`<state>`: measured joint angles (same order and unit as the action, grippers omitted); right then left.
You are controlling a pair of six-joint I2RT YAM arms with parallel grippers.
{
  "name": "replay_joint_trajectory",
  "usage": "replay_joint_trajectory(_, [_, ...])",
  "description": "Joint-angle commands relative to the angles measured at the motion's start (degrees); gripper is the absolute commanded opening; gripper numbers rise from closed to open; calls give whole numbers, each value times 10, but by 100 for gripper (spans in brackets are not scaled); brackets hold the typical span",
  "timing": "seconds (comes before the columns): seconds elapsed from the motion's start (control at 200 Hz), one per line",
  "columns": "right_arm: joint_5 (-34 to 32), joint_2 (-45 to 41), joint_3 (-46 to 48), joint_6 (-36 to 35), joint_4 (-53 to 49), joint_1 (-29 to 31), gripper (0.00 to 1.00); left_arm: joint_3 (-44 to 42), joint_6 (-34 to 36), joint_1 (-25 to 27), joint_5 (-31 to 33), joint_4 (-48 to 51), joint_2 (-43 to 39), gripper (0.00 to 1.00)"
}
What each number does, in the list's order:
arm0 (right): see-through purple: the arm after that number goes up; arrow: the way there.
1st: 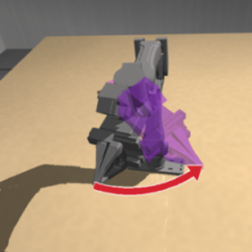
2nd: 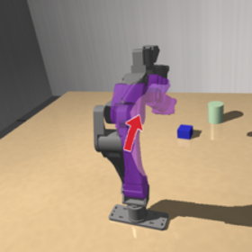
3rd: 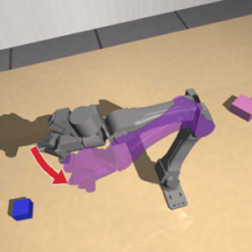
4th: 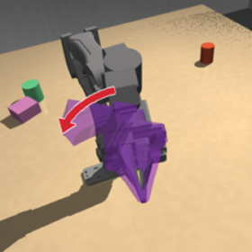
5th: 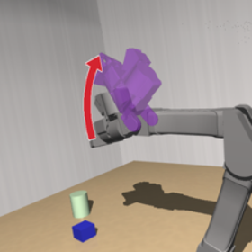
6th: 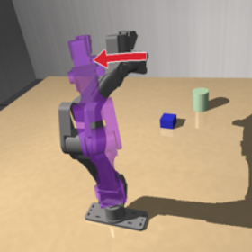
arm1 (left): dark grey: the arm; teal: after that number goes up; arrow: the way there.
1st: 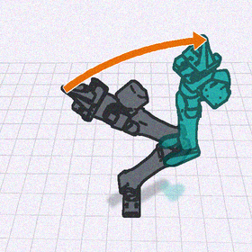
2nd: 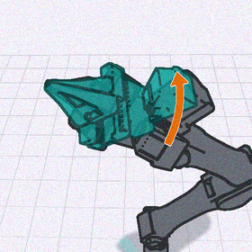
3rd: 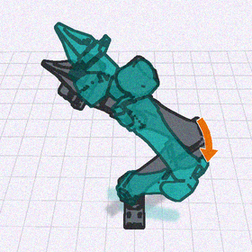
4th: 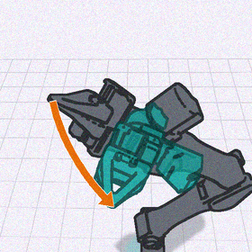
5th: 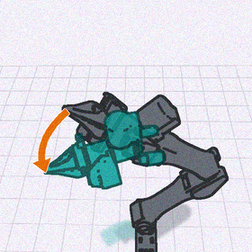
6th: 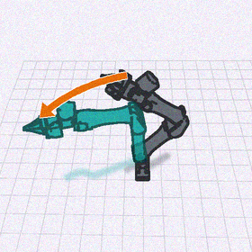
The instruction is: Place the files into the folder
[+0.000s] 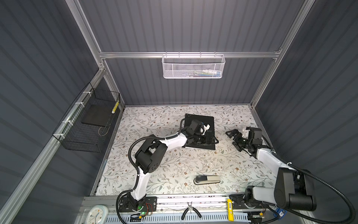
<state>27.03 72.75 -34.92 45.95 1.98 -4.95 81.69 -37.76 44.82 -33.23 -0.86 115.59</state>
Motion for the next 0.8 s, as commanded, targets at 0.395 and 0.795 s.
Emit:
replay_joint_trajectory(0.395, [-264, -152, -34, -165, -86, -10, 99, -269, 157, -185, 564, 51, -363, 100])
replay_joint_trajectory(0.795, [-353, -141, 159, -307, 252, -12, 99, -495, 308, -312, 775, -313, -303, 100])
